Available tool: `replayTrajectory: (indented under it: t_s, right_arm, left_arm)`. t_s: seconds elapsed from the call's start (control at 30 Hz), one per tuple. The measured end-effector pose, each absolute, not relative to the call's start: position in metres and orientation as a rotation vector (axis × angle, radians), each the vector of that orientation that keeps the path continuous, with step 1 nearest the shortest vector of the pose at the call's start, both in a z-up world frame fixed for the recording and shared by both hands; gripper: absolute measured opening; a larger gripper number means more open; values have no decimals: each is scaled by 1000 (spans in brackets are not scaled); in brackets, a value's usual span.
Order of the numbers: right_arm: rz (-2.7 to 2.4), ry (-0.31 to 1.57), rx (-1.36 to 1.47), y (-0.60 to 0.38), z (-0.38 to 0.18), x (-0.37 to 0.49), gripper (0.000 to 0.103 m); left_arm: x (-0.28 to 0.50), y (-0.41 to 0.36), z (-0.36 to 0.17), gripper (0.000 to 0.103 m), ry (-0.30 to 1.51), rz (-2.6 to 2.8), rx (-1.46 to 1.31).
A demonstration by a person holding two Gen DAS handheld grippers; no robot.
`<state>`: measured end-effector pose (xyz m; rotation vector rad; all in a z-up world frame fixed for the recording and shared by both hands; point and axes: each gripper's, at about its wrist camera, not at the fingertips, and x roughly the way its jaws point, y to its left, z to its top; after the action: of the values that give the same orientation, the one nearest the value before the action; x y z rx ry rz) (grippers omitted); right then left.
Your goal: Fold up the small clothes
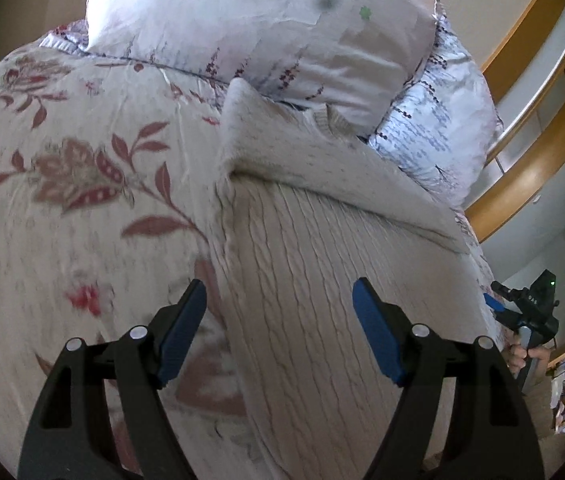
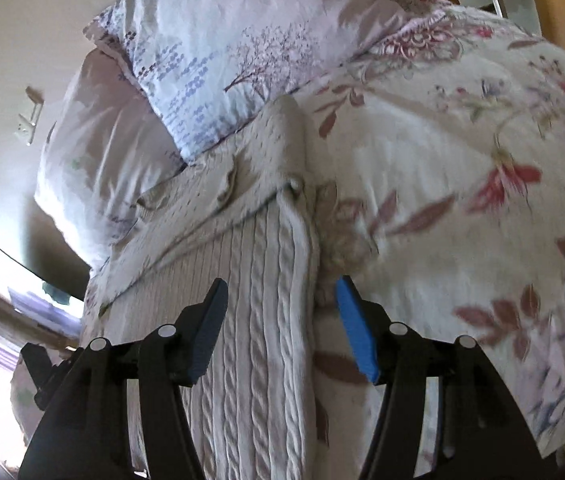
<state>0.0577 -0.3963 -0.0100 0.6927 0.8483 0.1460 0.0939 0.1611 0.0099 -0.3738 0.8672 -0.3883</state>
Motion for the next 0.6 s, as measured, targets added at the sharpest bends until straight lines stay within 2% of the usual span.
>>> replayTrajectory:
  t_s: [0.27, 0.47, 0.6]
  right_arm:
    - [197, 864, 702, -388, -13, 46, 59]
    - [320, 881, 748, -376, -19, 32, 51]
    - [398, 883, 778, -370, -21, 20, 47]
  left_arm:
    - [74, 164, 3, 74, 868, -412, -416]
    - [57, 169, -4, 66, 863, -468, -507]
    - [43, 168, -8, 53, 869, -506, -533]
